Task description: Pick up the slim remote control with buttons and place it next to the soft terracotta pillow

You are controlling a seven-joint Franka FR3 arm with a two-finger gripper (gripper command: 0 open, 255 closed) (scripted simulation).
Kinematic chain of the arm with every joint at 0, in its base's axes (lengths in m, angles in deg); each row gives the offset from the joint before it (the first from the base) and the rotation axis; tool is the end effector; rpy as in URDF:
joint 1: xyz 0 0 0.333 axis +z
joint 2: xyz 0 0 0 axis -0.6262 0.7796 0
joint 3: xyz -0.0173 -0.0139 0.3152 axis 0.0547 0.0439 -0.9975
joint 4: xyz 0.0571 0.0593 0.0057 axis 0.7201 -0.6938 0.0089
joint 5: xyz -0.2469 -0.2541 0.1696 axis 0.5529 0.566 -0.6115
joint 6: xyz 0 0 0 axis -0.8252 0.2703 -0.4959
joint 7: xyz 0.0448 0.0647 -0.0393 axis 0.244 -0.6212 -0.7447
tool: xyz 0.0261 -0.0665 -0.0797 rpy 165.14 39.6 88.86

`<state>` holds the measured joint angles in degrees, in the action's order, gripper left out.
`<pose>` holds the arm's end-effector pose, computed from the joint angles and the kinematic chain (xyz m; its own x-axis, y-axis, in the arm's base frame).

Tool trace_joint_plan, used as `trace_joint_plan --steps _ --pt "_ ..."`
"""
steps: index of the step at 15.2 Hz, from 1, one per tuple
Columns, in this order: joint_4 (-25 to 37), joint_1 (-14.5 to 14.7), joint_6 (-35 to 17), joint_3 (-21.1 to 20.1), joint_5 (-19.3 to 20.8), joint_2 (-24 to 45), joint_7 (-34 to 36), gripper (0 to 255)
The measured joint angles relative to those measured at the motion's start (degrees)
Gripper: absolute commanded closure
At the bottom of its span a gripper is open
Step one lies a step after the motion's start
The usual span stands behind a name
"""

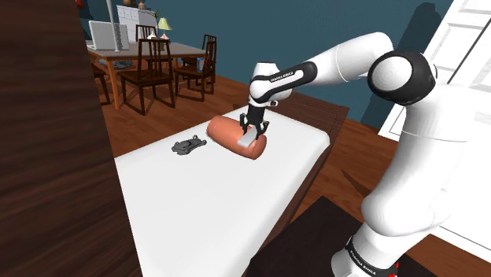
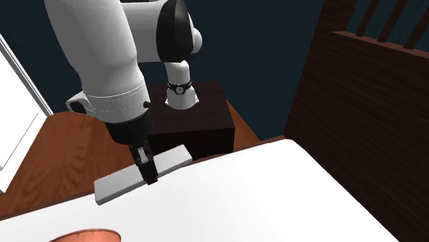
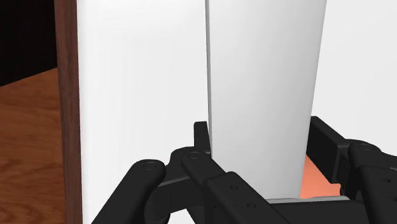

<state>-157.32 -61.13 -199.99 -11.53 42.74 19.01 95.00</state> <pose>0.6111 -0.0504 0.3711 0.4093 -0.9123 -0.0098 -0.9123 -0.4091 -0.0181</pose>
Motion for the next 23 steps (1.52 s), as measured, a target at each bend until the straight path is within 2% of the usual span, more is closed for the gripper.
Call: trace_joint_plan --steps 2,4,23 --pt "5.0 -0.7 1.9 0.9 0.8 3.3 -1.6 255" --pt "6.8 -0.8 1.6 1.4 1.4 5.5 -2.0 255" --pt "3.6 0.3 -9.7 3.0 4.5 13.8 -0.3 255"
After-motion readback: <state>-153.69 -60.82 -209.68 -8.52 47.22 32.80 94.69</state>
